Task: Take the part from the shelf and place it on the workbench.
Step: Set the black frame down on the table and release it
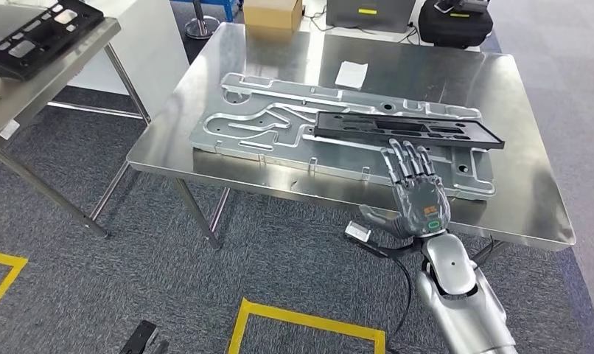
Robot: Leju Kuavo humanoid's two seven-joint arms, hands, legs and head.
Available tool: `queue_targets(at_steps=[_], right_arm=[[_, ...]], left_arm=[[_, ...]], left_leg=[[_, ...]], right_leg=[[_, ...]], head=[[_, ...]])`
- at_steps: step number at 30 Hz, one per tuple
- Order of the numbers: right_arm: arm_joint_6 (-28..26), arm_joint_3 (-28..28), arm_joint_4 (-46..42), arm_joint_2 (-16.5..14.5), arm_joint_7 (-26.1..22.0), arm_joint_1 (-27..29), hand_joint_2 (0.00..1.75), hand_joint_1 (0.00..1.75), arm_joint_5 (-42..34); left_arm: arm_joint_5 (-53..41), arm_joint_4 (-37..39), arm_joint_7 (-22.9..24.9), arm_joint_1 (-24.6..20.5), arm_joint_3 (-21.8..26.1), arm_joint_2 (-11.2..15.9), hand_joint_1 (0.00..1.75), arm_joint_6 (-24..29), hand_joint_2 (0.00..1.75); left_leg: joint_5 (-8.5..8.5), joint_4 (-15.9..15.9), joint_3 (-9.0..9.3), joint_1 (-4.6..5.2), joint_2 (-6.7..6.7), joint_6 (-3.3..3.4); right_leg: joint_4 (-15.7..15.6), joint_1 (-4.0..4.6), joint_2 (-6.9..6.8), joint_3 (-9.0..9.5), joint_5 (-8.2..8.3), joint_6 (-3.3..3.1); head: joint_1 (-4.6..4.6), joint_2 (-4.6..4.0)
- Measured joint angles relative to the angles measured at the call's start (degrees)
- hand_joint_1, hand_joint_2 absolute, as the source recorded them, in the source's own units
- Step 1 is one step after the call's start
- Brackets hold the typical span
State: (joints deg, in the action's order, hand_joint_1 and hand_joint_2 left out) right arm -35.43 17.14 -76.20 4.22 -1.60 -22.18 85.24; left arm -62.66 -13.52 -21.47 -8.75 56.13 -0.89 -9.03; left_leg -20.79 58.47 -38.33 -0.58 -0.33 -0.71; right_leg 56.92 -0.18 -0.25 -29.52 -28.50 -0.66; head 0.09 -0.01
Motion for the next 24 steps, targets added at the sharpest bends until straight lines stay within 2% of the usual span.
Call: queue_targets(at_steps=[1,2,4,5,6,7,8,9,10,11,12,13,14,15,16,17,19,20,21,22,23,24], right_arm=[[0.0,0.0,-1.6,-0.1,0.1,1.0,0.0,0.0,-0.5],[0.0,-0.1,-3.2,-0.2,0.2,1.9,0.0,0.0,-1.3],[-0.2,-0.1,-6.0,-0.3,0.3,3.8,0.0,0.0,-2.9],[-0.2,-0.2,-7.1,-0.3,0.3,4.6,0.0,0.0,-3.6],[-0.3,-0.2,-8.1,-0.3,0.2,5.5,0.0,0.0,-4.4],[-0.4,-0.3,-9.2,-0.3,0.2,6.4,0.0,0.0,-5.4],[-0.5,-0.4,-10.3,-0.3,0.1,7.3,0.0,0.0,-6.5],[-0.8,-0.6,-11.5,-0.4,-0.1,8.3,0.0,0.0,-7.9],[-1.1,-0.8,-12.9,-0.4,-0.4,9.3,0.0,0.0,-9.6],[-1.6,-1.2,-14.3,-0.5,-0.9,10.4,0.0,0.0,-11.6],[-2.1,-1.5,-15.7,-0.5,-1.6,11.7,0.0,0.0,-13.9],[-2.6,-1.9,-17.1,-0.6,-2.4,13.2,0.0,0.0,-16.4],[-3.0,-2.2,-18.4,-0.7,-3.2,14.7,0.0,0.0,-18.6],[-3.2,-2.4,-19.5,-0.7,-4.1,16.3,0.0,0.0,-20.8],[-3.1,-2.7,-20.6,-0.8,-5.4,18.0,0.0,0.0,-23.8],[-2.7,-3.0,-21.6,-1.0,-7.2,19.6,0.0,0.0,-27.9],[-0.9,-3.9,-23.5,-1.8,-12.6,23.2,0.0,0.0,-39.9],[0.2,-4.4,-24.3,-2.4,-15.7,25.2,0.0,0.0,-45.7],[1.5,-5.2,-24.9,-3.2,-18.7,27.2,0.44,0.0,-50.7],[3.1,-6.0,-25.4,-4.2,-21.2,29.0,0.44,0.0,-54.7],[5.1,-7.1,-25.6,-5.2,-23.1,30.7,0.44,0.0,-58.3],[7.5,-8.4,-25.8,-6.3,-24.8,32.1,0.44,0.0,-61.9]], left_arm=[[0.2,0.0,-0.1,0.3,0.0,0.0,0.0,0.0,0.0],[0.3,0.0,-0.2,0.5,0.0,-0.1,0.0,0.1,0.0],[0.5,0.0,-0.4,0.7,0.0,-0.1,0.0,0.1,0.0],[0.5,0.0,-0.5,0.8,0.0,-0.1,0.0,0.1,0.0],[0.5,0.0,-0.6,0.8,0.1,-0.1,0.0,0.1,0.0],[0.7,0.0,-0.7,0.9,0.1,-0.1,0.0,0.1,0.0],[0.8,0.0,-0.8,1.0,0.1,-0.1,0.0,0.2,0.0],[1.1,0.0,-1.0,1.1,0.2,-0.1,0.0,0.3,0.0],[1.3,0.0,-1.3,1.1,0.3,-0.1,0.0,0.4,0.0],[1.6,0.0,-1.5,1.2,0.5,-0.1,0.0,0.6,0.0],[1.8,0.0,-1.8,1.3,0.7,-0.1,0.0,0.7,0.0],[2.0,0.0,-2.1,1.6,1.0,-0.2,0.0,0.8,0.0],[2.3,0.0,-2.3,2.0,1.2,-0.2,0.0,0.8,0.0],[2.4,0.0,-2.5,2.4,1.4,-0.2,0.0,0.9,0.0],[2.6,0.0,-2.7,2.7,1.7,-0.2,0.0,0.9,0.0],[2.7,0.0,-2.8,2.9,1.9,-0.3,0.0,1.0,0.0],[3.1,0.0,-3.2,3.3,2.6,-0.3,0.0,1.1,0.0],[3.3,0.0,-3.4,3.6,3.0,-0.4,0.0,1.2,0.0],[3.5,0.0,-3.5,3.9,3.3,-0.5,0.0,1.3,0.0],[3.6,0.0,-3.6,4.2,3.7,-0.6,0.0,1.4,0.0],[3.6,0.0,-3.7,4.4,4.0,-0.7,0.0,1.5,0.0],[3.6,0.0,-3.7,4.5,4.4,-0.8,0.0,1.6,0.0]], left_leg=[[-1.76,1.2,-0.58,-0.02,-0.02,-0.25],[-4.6,3.6,-1.33,-0.1,0.01,-0.46],[-10.46,11.0,-2.8,-0.15,0.04,-0.87],[-11.79,14.4,-3.05,-0.16,0.04,-1.06],[-11.65,16.4,-2.64,-0.17,0.05,-1.18],[-10.36,16.6,-1.35,-0.17,0.05,-1.23],[-8.73,14.7,0.83,-0.18,0.05,-1.18],[-8.01,11.0,4.04,-0.17,0.03,-1.04],[-8.3,6.4,7.53,-0.09,-0.01,-0.82],[-9.13,2.7,10.1,0.05,-0.05,-0.47],[-10.07,0.0,11.83,0.21,-0.08,-0.1],[-10.31,-1.1,12.27,0.39,-0.08,0.35],[-9.88,-1.1,11.86,0.34,0.01,0.86],[-9.27,-1.2,11.43,0.25,0.16,1.36],[-8.54,-1.3,10.76,0.13,0.33,1.95],[-7.76,-1.4,9.93,0.0,0.5,2.41],[-6.26,-1.3,8.09,0.03,0.6,2.89],[-5.52,-1.3,7.14,0.03,0.61,2.87],[-4.79,-1.2,6.13,0.05,0.63,2.78],[-4.12,-1.0,5.07,0.06,0.67,2.65],[-3.51,-0.8,4.04,0.07,0.71,2.48],[-2.96,-0.5,3.18,0.08,0.75,2.31]], right_leg=[[-0.2,-0.17,-0.11,-0.62,0.76,-0.45],[-0.3,-0.3,-0.22,-1.38,1.52,-0.78],[-0.2,-0.2,-0.31,-3.19,2.91,-1.08],[-0.1,-0.15,-0.35,-4.17,3.61,-1.06],[0.1,-0.11,-0.38,-5.18,4.29,-1.0],[0.3,-0.11,-0.4,-6.21,4.95,-0.87],[0.5,-0.11,-0.4,-7.17,5.54,-0.71],[0.8,-0.11,-0.4,-8.01,6.08,-0.49],[1.2,-0.05,-0.41,-8.68,6.55,-0.23],[1.4,0.03,-0.46,-9.05,7.03,0.07],[1.5,0.07,-0.51,-9.21,7.52,0.38],[1.4,0.1,-0.55,-9.22,8.05,0.71],[1.3,0.08,-0.53,-9.24,8.46,1.05],[1.5,-0.01,-0.38,-9.51,7.98,1.39],[2.5,-0.09,-0.23,-10.02,6.3,1.7],[4.6,-0.17,-0.09,-10.77,3.51,1.95],[11.4,-0.28,0.01,-12.34,-2.9,2.3],[14.8,-0.28,0.02,-12.72,-4.51,2.42],[17.2,-0.28,0.02,-12.49,-4.56,2.47],[17.9,-0.28,0.02,-11.42,-3.33,2.43],[16.6,-0.26,0.02,-9.37,-1.64,2.28],[13.5,-0.21,0.02,-6.25,-0.53,1.99]], head=[[-0.15,0.0],[-0.29,0.0],[-0.61,0.01],[-0.62,0.0],[-0.64,0.01],[-0.64,0.01],[-0.65,0.01],[-0.67,0.01],[-0.7,0.01],[-0.71,0.01],[-0.75,0.01],[-0.79,0.01],[-0.79,0.01],[-0.83,0.01],[-0.76,0.01],[-0.63,0.01],[-0.37,0.01],[-0.29,0.01],[-0.26,0.01],[-0.23,0.01],[-0.23,0.01],[-0.24,0.01]])
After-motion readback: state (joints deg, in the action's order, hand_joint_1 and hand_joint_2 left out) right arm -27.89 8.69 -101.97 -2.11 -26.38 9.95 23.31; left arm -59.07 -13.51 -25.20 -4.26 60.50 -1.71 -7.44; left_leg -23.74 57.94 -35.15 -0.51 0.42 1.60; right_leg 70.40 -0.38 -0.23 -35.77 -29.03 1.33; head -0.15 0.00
